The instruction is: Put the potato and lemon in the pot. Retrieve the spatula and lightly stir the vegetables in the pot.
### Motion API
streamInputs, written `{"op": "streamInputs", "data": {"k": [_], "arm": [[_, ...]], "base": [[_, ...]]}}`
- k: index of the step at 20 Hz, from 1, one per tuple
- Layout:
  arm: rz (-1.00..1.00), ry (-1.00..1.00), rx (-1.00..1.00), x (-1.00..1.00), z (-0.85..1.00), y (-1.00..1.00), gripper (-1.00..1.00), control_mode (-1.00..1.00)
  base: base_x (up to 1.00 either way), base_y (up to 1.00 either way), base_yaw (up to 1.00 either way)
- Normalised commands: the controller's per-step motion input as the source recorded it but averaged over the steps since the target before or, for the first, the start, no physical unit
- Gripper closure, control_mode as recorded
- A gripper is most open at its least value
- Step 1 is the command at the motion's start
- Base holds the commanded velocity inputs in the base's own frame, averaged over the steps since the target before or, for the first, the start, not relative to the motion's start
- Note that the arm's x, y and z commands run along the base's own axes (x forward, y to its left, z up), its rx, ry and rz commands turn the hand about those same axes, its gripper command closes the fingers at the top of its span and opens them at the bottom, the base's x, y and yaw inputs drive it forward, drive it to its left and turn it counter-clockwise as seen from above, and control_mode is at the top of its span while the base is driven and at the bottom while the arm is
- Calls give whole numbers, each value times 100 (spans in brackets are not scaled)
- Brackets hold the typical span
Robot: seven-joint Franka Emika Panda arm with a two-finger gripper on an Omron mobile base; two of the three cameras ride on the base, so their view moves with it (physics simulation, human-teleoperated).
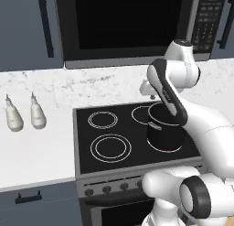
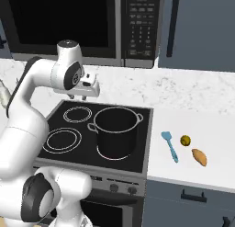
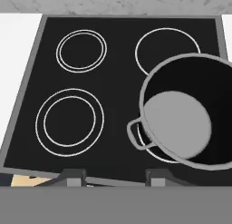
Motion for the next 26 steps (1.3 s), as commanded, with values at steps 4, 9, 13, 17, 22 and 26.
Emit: {"op": "streamInputs", "data": {"k": [4, 9, 13, 17, 22, 26], "arm": [[0, 0, 0, 0, 0, 0, -100, 100], [0, 0, 0, 0, 0, 0, -100, 100], [0, 0, 0, 0, 0, 0, -100, 100], [0, 0, 0, 0, 0, 0, -100, 100], [0, 0, 0, 0, 0, 0, -100, -100], [0, 0, 0, 0, 0, 0, -100, -100]], "base": [[0, -34, 2], [0, -100, 1], [0, -100, 0], [0, -76, 0], [0, -19, -1], [0, 0, 0]]}}
